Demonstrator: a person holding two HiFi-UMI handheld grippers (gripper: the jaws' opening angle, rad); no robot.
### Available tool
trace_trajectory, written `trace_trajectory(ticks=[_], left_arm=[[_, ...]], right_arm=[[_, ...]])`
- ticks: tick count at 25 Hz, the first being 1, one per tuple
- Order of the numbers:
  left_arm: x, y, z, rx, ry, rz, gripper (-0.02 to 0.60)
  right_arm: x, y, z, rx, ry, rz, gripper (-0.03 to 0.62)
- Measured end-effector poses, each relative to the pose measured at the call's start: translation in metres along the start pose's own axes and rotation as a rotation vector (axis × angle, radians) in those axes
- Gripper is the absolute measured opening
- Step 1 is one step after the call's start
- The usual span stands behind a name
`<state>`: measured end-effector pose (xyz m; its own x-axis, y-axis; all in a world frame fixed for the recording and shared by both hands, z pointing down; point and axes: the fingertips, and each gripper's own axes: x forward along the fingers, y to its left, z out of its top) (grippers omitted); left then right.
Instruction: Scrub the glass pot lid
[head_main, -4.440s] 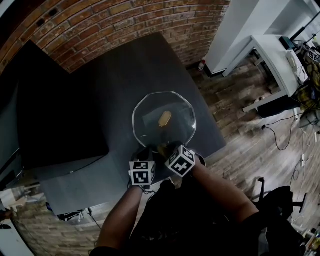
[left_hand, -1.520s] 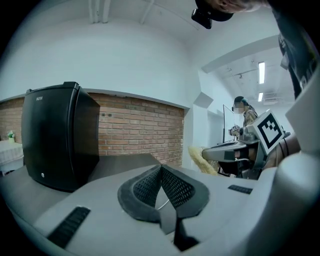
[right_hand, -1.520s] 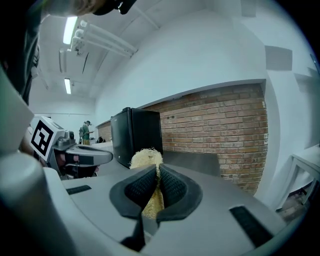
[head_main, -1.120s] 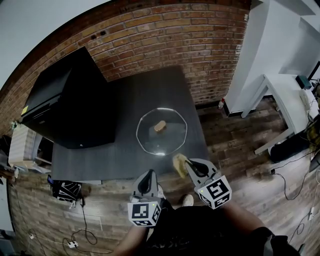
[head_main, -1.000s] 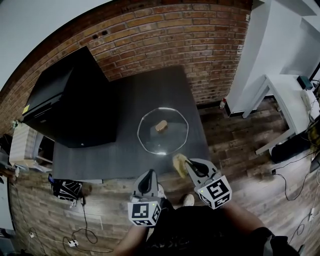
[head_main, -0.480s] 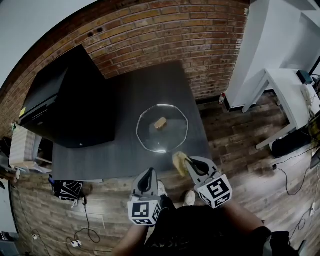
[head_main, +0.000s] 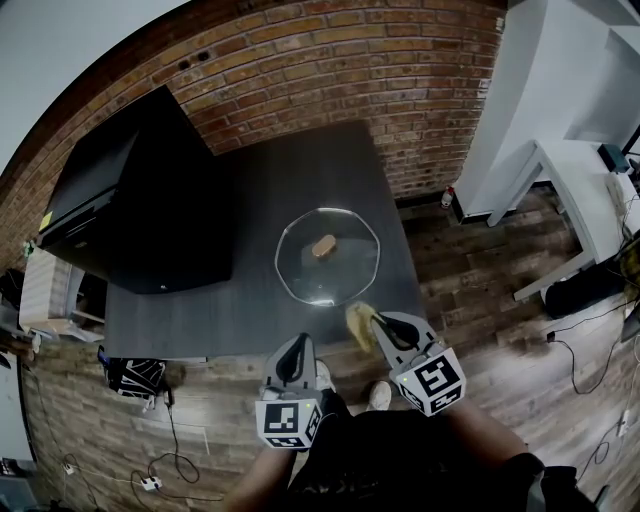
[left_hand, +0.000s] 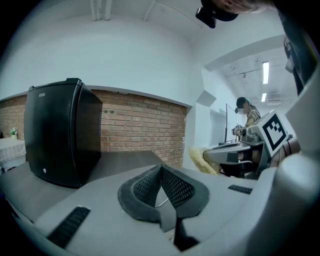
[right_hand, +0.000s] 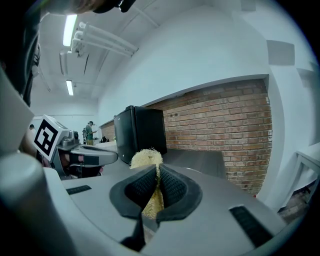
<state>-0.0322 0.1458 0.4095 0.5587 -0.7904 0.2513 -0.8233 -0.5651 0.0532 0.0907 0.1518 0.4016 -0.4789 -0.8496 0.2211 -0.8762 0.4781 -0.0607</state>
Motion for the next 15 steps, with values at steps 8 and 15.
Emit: trace_trajectory(ticks=[8,15], left_arm=[[0.0021,0.0016,0.0031,0.003,-0.002,0.003,0.032],[0.0029,-0.0021,0.0027,0.005,-0.003,0.003,0.032]], right_arm=[[0.0030,-0.0016,0.0014,-0.002,0.001,0.003,0.025],[0.0010,-0.0033,0.0022,-0.001,-0.003,0.006,0.025]])
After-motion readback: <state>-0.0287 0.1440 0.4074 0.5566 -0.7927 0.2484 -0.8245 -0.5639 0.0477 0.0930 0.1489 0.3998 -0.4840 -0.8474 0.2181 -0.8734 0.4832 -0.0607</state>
